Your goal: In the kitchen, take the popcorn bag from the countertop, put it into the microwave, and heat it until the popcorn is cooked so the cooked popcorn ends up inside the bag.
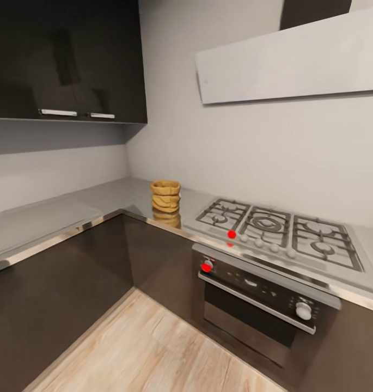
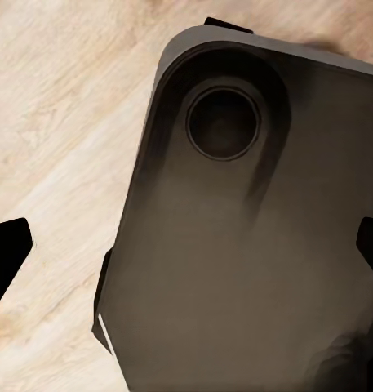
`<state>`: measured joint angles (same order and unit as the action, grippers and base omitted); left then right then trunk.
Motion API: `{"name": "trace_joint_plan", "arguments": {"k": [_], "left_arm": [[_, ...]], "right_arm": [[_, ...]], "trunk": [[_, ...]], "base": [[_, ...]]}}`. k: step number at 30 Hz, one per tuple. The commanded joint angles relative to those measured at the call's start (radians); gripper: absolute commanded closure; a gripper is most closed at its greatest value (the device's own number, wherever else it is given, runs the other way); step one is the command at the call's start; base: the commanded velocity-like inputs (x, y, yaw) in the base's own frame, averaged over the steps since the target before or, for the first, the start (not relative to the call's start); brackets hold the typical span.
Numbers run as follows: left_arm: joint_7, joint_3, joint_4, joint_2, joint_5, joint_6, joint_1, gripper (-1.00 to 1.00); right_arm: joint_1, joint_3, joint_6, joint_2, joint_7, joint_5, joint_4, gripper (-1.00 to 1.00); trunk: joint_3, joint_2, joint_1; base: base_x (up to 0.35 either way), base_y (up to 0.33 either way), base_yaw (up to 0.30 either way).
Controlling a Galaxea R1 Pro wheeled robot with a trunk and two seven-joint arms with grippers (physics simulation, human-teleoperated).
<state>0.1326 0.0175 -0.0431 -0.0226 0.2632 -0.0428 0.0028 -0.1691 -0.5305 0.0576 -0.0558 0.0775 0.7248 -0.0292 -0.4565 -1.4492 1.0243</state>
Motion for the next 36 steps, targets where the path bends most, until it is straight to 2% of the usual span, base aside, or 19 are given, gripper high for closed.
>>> {"name": "trace_joint_plan", "arguments": {"k": [1,8,24,36], "left_arm": [[0.002,0.001,-0.001,0.000,0.004,-0.002,0.000,-1.00],[-0.057,0.002,-0.001,0.001,0.005,-0.005,0.000,-1.00],[-0.059,0.005,-0.001,0.000,0.005,-0.011,0.000,-1.00],[-0.057,0.007,-0.001,0.000,0.005,-0.017,0.000,-1.00]], "right_arm": [[-0.001,-0.008,0.004,-0.001,0.001,0.005,-0.003,-1.00],[-0.001,-0.008,0.005,-0.002,0.001,0.006,-0.003,-1.00],[-0.001,-0.008,0.004,0.001,0.001,0.003,-0.003,-1.00],[-0.001,-0.008,-0.002,0.005,0.001,0.001,-0.003,-1.00]], "trunk": [[-0.001,0.000,0.001],[-0.001,0.000,0.001],[0.000,0.000,0.001],[0.012,0.000,0.001]], "base": [[0.288,0.230,0.000],[0.288,0.230,0.000],[0.286,0.234,-0.004],[0.203,0.240,-0.157]]}}
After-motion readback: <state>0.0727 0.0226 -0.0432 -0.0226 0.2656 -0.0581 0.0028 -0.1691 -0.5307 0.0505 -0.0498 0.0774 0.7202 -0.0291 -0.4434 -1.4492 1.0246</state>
